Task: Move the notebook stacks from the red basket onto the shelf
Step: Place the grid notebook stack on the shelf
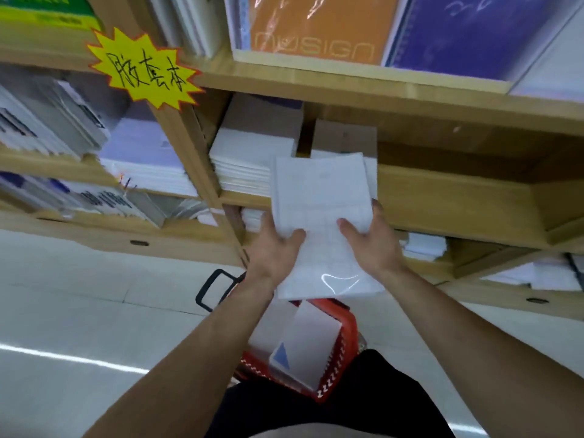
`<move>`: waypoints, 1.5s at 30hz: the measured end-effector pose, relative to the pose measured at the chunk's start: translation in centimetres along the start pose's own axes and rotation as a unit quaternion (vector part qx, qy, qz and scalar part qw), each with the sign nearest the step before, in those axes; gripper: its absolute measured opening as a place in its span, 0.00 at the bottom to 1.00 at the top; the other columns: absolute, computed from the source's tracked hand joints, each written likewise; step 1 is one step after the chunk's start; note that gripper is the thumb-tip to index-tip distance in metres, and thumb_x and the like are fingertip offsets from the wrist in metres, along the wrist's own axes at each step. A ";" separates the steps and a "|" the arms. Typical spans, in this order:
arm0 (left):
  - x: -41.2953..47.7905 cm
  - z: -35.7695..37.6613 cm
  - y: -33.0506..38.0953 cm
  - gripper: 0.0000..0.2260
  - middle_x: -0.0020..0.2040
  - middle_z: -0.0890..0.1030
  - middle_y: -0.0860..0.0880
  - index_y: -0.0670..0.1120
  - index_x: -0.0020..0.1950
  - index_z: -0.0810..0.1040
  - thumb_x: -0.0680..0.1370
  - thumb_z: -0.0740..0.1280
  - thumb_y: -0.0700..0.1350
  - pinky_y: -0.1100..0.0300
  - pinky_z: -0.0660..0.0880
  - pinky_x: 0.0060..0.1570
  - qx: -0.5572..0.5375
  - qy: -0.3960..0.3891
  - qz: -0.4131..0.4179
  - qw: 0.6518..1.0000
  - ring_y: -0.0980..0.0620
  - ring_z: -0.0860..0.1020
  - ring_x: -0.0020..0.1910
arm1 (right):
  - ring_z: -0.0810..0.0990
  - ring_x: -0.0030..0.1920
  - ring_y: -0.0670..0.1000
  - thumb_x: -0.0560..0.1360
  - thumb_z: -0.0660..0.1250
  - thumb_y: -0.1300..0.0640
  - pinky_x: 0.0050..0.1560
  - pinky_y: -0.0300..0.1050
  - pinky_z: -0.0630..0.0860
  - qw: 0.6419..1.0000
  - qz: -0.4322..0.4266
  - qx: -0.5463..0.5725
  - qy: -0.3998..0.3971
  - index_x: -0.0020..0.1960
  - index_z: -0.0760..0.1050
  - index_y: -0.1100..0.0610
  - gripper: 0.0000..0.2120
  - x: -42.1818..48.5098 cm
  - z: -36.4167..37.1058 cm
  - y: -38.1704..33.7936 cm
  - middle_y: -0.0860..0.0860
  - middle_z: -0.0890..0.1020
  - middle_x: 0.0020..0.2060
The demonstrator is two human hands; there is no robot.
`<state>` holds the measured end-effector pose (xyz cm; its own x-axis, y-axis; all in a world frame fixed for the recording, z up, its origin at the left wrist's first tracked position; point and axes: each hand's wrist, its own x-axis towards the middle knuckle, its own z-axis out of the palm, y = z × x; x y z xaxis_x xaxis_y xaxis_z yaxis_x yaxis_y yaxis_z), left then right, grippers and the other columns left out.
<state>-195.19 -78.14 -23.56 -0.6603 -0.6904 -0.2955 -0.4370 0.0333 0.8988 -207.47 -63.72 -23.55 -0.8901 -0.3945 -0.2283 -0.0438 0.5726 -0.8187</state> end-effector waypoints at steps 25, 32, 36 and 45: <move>19.9 9.9 4.5 0.19 0.55 0.82 0.49 0.48 0.62 0.78 0.74 0.72 0.53 0.60 0.73 0.46 0.164 0.015 0.069 0.984 0.49 0.79 0.49 | 0.80 0.60 0.55 0.78 0.68 0.46 0.57 0.45 0.74 0.994 0.022 0.025 0.106 0.65 0.74 0.53 0.19 19.6 -1.2 3.5 0.50 0.81 0.60; 17.6 9.4 3.0 0.18 0.55 0.82 0.50 0.47 0.64 0.76 0.77 0.68 0.52 0.57 0.76 0.53 0.128 0.005 0.039 0.991 0.47 0.80 0.52 | 0.79 0.58 0.53 0.78 0.64 0.45 0.57 0.49 0.75 0.996 0.010 0.049 0.079 0.68 0.71 0.49 0.20 15.7 -0.7 5.5 0.49 0.80 0.61; 14.0 10.3 0.0 0.09 0.45 0.78 0.57 0.49 0.59 0.74 0.80 0.66 0.48 0.74 0.69 0.31 0.053 0.041 0.032 0.997 0.57 0.78 0.40 | 0.78 0.51 0.45 0.82 0.63 0.49 0.44 0.31 0.70 0.990 -0.008 0.085 0.113 0.71 0.69 0.52 0.19 12.7 1.1 6.8 0.44 0.79 0.55; 18.2 11.6 2.2 0.16 0.49 0.83 0.53 0.50 0.61 0.78 0.74 0.68 0.51 0.58 0.77 0.49 0.063 0.080 0.061 0.993 0.50 0.81 0.48 | 0.81 0.58 0.51 0.81 0.65 0.53 0.61 0.49 0.77 0.986 -0.011 0.113 0.125 0.71 0.70 0.54 0.19 18.3 0.7 5.4 0.49 0.82 0.60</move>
<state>-215.26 -82.22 -30.71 -0.6121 -0.7812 -0.1227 -0.4389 0.2065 0.8745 -223.72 -68.33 -32.56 -0.9750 -0.2006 -0.0952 0.0121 0.3800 -0.9249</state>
